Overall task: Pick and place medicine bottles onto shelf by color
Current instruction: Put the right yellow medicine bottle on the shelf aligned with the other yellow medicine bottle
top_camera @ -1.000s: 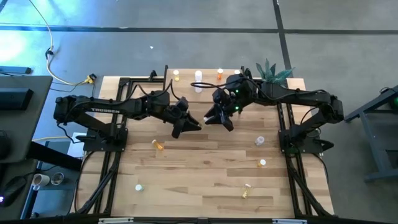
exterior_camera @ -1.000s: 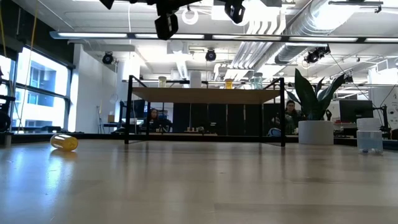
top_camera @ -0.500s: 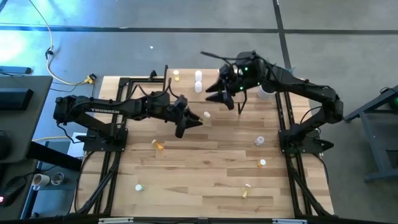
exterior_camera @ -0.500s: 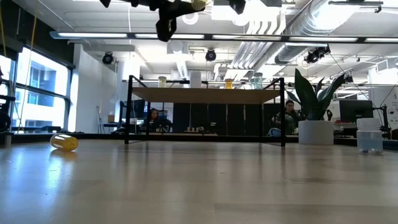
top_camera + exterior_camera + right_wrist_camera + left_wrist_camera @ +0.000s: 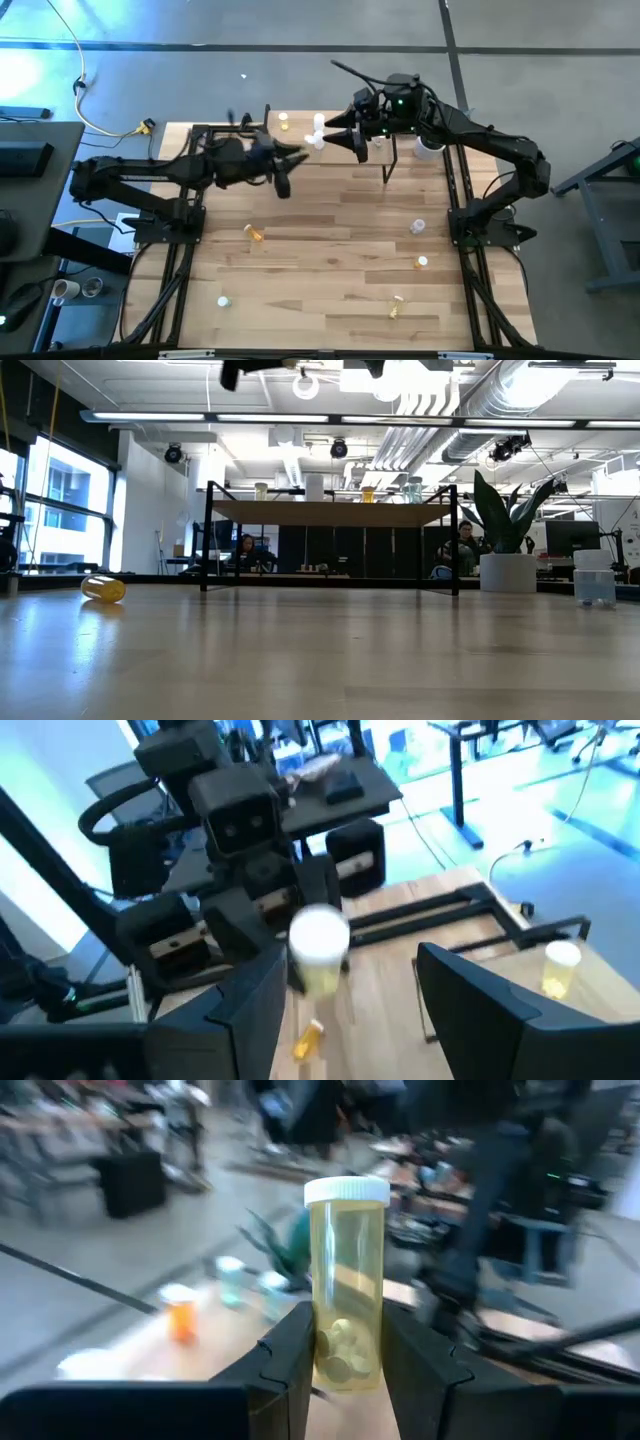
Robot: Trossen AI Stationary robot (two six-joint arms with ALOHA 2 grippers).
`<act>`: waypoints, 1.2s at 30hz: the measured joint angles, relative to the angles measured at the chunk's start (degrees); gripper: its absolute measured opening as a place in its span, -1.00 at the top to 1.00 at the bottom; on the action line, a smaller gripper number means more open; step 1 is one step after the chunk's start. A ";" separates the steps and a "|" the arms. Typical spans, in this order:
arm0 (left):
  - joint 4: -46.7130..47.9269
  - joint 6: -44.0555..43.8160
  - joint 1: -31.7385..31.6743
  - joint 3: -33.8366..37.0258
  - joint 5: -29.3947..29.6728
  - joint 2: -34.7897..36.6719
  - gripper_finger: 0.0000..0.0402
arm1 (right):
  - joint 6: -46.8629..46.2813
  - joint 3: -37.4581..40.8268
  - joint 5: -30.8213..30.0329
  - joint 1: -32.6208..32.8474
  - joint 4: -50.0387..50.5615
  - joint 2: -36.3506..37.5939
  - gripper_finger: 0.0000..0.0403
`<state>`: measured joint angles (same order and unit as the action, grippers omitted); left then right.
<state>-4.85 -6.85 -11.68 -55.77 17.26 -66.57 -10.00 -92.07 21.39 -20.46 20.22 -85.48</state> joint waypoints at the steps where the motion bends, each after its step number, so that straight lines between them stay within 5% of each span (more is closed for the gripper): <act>1: 0.42 1.09 0.00 0.00 1.50 1.14 0.54 | 0.00 0.00 -0.35 -0.13 -0.64 -0.06 -0.07; 8: 0.66 7.01 -0.04 2.15 10.68 7.23 0.54 | -1.81 0.00 -1.73 -0.18 -9.52 -1.29 -0.07; 22: -8.65 4.04 -2.08 16.54 15.13 16.31 0.54 | -1.02 -0.09 -2.09 -0.18 -33.20 -9.92 -0.07; 28: -15.18 4.19 -4.98 21.31 14.71 16.09 0.54 | -0.16 -0.13 -6.31 -0.19 -34.47 -12.56 -0.07; 36: -21.75 6.39 -8.33 24.08 6.28 13.56 0.54 | 0.00 -0.13 -6.12 -0.20 -30.03 -15.39 -0.07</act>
<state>-26.60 -0.46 -20.01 -31.69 23.54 -53.02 -10.00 -92.20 15.27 -20.67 -9.81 -100.87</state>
